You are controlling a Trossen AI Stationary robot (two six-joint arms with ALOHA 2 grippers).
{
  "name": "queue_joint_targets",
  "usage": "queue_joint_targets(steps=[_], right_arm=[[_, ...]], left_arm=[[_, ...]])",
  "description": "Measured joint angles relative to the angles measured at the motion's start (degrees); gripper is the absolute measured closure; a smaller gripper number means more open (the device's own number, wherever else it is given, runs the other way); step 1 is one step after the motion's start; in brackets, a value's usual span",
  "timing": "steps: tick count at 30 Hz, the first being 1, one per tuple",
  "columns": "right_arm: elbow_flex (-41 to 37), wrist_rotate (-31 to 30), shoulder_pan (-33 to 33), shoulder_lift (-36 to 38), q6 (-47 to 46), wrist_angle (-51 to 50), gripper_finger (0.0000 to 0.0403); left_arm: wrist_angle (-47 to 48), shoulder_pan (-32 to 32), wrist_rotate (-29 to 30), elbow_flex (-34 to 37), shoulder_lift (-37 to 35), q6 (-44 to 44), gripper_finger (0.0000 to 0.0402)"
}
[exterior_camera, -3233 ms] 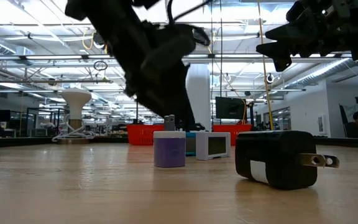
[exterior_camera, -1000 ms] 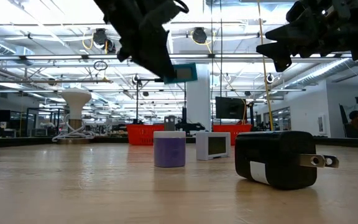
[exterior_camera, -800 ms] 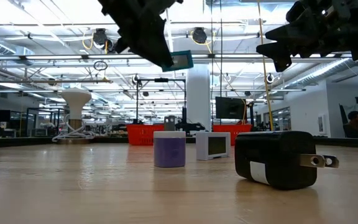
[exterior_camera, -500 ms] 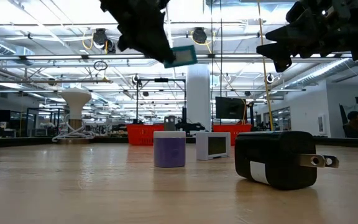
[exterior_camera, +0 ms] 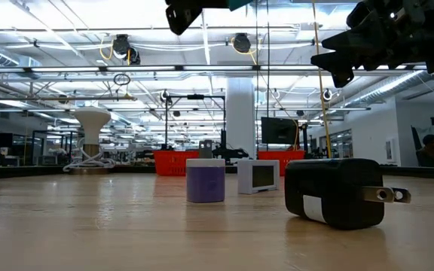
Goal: Pick & Place Office items
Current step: Put the blue digital timer into the left red basket
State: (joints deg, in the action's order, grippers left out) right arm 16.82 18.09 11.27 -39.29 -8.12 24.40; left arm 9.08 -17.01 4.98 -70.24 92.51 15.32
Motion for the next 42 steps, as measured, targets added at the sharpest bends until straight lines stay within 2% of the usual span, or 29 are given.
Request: queue_joint_targets(steps=[6,11,14,19,32,36,42], right_arm=[[0.0,0.0,0.0,-0.02,-0.09,0.0,0.0206],[0.0,0.0,-0.01,-0.01,-0.11,-0.05,0.0206],[0.0,0.0,-0.02,-0.02,-0.13,-0.46,0.0206],[0.0,0.0,0.0,-0.02,-0.09,-0.65,0.0206],[0.0,-0.01,0.0,-0.02,-0.02,-0.44,0.0206],[0.0,-0.02,0.0,0.0,0.0,-0.65,0.0206],[-0.02,-0.02,0.0,-0.04,0.46,-0.47,0.0206]], left_arm=[[-0.24,-0.38,-0.06,0.0,0.0,-0.03,0.0339],[-2.14,-0.62,-3.09,0.97,0.0,-2.19,0.0337],[-9.67,-0.64,-5.18,5.61,0.0,-1.7,0.0339],[-22.83,0.32,-4.97,14.81,0.04,2.31,0.0339],[-36.55,7.25,-5.0,29.8,0.02,8.41,0.0338],[-39.37,11.26,-4.47,34.98,-3.13,9.24,0.0339],[-43.91,17.68,0.99,42.83,-12.42,7.79,0.0339]])
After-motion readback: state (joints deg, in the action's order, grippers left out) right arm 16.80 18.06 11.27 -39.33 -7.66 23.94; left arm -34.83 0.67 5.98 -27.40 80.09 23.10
